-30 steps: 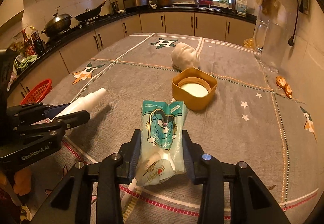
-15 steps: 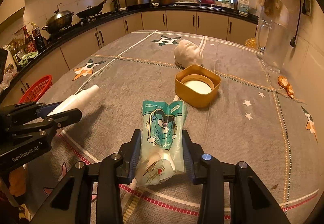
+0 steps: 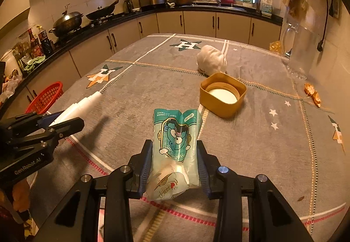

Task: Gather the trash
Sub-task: 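Lift the tissue pack and spray bottle and carry them toward the red basket, then open both grippers over the basket to drop the bottle and tissue pack, then move both open grippers back toward the table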

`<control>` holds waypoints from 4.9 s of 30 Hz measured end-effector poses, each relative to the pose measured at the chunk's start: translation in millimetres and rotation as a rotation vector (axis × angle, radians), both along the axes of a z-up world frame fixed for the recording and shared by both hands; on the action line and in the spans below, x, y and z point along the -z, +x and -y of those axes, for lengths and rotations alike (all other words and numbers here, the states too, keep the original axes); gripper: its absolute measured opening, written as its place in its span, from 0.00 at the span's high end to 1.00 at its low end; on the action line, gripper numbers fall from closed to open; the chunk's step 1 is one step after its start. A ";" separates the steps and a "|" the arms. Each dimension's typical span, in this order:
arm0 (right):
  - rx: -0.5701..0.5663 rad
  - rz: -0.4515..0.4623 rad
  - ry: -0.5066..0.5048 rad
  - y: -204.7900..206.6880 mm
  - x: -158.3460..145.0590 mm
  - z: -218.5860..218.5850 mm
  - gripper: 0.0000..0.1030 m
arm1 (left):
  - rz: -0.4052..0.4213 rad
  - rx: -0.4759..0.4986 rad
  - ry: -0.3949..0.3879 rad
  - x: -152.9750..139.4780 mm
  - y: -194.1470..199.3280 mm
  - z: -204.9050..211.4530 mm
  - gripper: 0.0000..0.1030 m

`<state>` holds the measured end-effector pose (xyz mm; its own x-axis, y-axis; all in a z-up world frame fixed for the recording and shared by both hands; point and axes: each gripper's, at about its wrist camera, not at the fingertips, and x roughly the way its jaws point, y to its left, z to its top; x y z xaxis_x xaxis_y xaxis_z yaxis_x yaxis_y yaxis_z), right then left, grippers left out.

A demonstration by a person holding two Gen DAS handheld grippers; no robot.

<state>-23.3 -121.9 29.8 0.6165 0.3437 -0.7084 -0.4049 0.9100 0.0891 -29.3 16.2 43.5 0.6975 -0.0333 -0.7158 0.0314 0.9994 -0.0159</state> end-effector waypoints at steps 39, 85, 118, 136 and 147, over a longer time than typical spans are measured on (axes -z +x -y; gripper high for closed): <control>-0.113 0.008 -0.069 -28.0 -18.1 -84.2 0.59 | 0.046 -0.098 -0.020 -3.5 -33.6 -60.8 0.72; -0.350 -0.042 -0.028 -13.2 -35.8 -236.3 0.59 | 0.130 -0.402 -0.089 -24.4 -77.7 -220.0 0.72; -0.444 -0.247 0.140 35.5 -12.3 -367.9 0.50 | 0.045 -0.526 -0.112 14.5 -72.8 -298.1 0.72; -0.382 -0.195 0.191 29.1 -34.8 -307.5 0.42 | 0.073 -0.481 -0.098 -3.4 -72.7 -266.3 0.58; -0.171 -0.145 0.210 37.3 -45.4 -179.0 0.42 | 0.071 -0.333 -0.087 -17.9 -51.0 -186.6 0.56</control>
